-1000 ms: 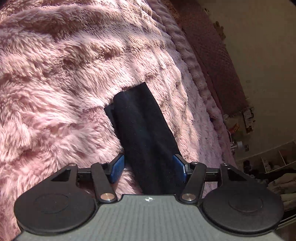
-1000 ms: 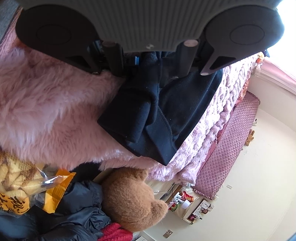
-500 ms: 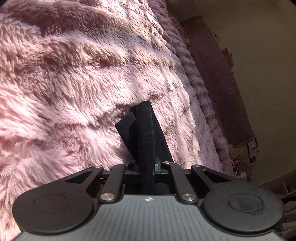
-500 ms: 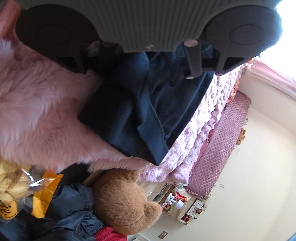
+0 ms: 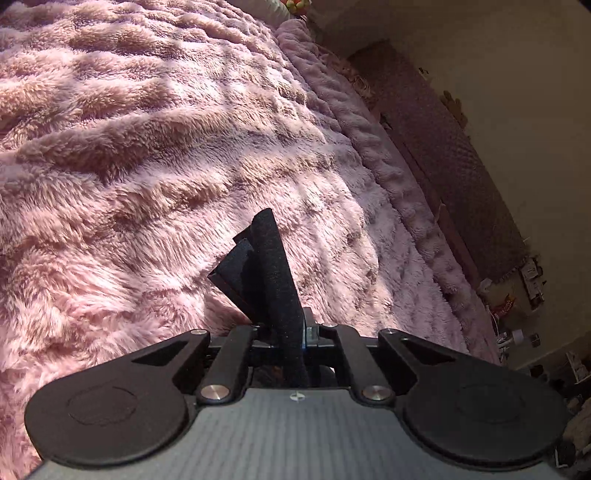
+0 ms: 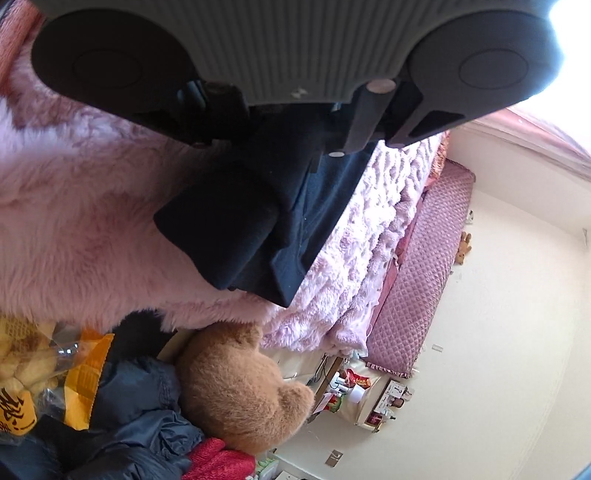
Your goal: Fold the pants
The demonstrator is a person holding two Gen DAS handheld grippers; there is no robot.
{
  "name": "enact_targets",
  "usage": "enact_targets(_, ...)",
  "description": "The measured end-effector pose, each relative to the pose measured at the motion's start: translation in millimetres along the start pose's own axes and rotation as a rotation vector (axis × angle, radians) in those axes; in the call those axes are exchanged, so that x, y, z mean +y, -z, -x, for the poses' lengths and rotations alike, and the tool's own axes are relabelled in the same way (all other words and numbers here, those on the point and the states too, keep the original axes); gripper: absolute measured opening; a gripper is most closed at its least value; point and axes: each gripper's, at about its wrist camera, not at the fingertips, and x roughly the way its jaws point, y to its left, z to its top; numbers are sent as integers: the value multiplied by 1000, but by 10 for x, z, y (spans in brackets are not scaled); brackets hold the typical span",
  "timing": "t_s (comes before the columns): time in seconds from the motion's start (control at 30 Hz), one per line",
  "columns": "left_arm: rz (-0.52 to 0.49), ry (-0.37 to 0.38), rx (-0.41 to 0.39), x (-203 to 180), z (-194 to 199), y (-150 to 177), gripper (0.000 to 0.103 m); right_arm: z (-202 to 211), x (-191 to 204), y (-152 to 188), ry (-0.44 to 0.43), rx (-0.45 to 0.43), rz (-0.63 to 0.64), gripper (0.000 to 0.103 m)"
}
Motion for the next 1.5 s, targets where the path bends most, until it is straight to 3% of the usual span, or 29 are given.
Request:
enact_targets(0.1, -52, 19, -38, -71, 353, -46, 6, 28, 85, -36, -18, 14, -3, 3)
enact_targets(0.23, -117, -56, -7, -6, 748, -31, 6, 124, 143, -94, -31, 65, -7, 3)
enact_targets(0.4, -96, -146, 74, 501, 1041, 209, 6, 299, -20, -106, 35, 137, -15, 3)
enact_targets(0.5, -6, -190, 106, 993, 1084, 422, 9, 332, -114, -61, 99, 183, 9, 4)
enact_targets(0.57, 39, -199, 111, 1284, 1102, 543, 23, 335, -116, -32, 136, 193, 39, 4)
enact_targets(0.6, 10, -211, 121, 1364, 1094, 584, 32, 343, -102, -20, 144, 188, 52, 5)
enact_targets(0.67, -29, -194, 126, 1465, 1125, 651, 32, 338, -54, -14, 169, 188, 89, 8)
enact_targets(0.73, -1, -185, 103, 1487, 1204, 624, 37, 337, -9, -10, 199, 191, 127, 12)
enact_targets(0.77, 1, -205, 92, 1471, 1233, 592, 43, 343, 7, -11, 213, 189, 138, 14)
enact_targets(0.8, -21, -262, 63, 1421, 1285, 538, 58, 355, 17, -11, 224, 185, 144, 17)
enact_targets(0.83, -72, -322, 15, 1358, 1347, 491, 64, 371, 19, -13, 227, 179, 147, 20)
enact_targets(0.93, -250, -415, -118, 1160, 1544, 370, 65, 409, -10, 6, 228, 168, 151, 22)
enact_targets(1.0, -279, -360, -112, 1076, 1597, 266, 68, 414, -39, 19, 223, 158, 146, 22)
enact_targets(1.07, -286, -259, -26, 1011, 1524, 165, 72, 411, -65, 39, 224, 152, 134, 22)
enact_targets(1.13, -285, -241, 80, 955, 1294, 111, 73, 381, -71, 61, 227, 144, 124, 22)
enact_targets(1.27, -310, -338, 140, 971, 970, 130, 69, 365, -32, 97, 237, 141, 139, 22)
enact_targets(1.37, -335, -278, 207, 1003, 826, 191, 58, 343, 6, 89, 248, 143, 143, 23)
enact_targets(1.4, -333, -255, 204, 996, 816, 214, 43, 334, 9, 86, 251, 143, 141, 23)
enact_targets(1.43, -340, -231, 191, 984, 821, 233, 7, 320, 6, 84, 255, 142, 138, 23)
enact_targets(1.5, -371, -200, 181, 933, 826, 267, 3, 300, 14, 92, 261, 142, 142, 23)
